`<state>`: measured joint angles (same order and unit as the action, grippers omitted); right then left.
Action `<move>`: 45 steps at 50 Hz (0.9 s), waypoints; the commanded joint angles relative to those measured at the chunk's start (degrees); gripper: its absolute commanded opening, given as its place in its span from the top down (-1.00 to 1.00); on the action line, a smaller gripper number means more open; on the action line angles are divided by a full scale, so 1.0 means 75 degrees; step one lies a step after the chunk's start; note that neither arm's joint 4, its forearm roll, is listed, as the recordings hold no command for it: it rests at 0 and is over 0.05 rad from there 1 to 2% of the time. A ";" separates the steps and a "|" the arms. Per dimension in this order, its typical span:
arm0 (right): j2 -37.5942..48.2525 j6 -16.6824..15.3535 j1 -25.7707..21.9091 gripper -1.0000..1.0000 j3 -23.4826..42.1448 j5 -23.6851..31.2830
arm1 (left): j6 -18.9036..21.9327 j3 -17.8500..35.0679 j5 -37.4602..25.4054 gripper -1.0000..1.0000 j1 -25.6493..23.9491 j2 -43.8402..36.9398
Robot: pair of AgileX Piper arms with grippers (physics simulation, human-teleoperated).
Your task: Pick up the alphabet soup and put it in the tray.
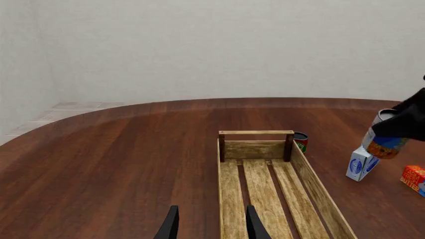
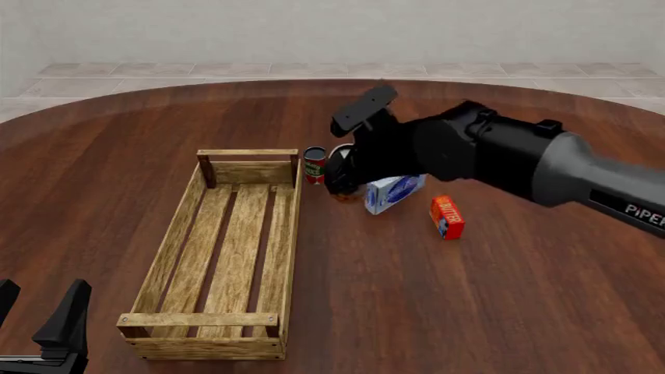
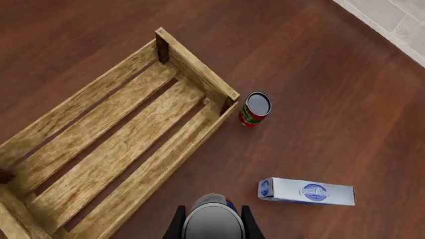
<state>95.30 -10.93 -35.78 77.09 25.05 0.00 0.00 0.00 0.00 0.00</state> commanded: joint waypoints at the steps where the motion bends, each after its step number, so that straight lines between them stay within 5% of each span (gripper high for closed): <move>1: 0.0616 0.0040 -0.0598 1.00 0.1398 0.0510 | 0.0000 0.0000 0.0000 -1.00 0.0000 0.0000; 45: 0.2049 0.0446 -0.2083 1.00 0.2573 0.0585 | 0.0000 0.0000 0.0000 -1.00 0.0000 0.0000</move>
<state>108.83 -9.31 -49.55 95.03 29.90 0.00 0.00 0.00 0.00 0.00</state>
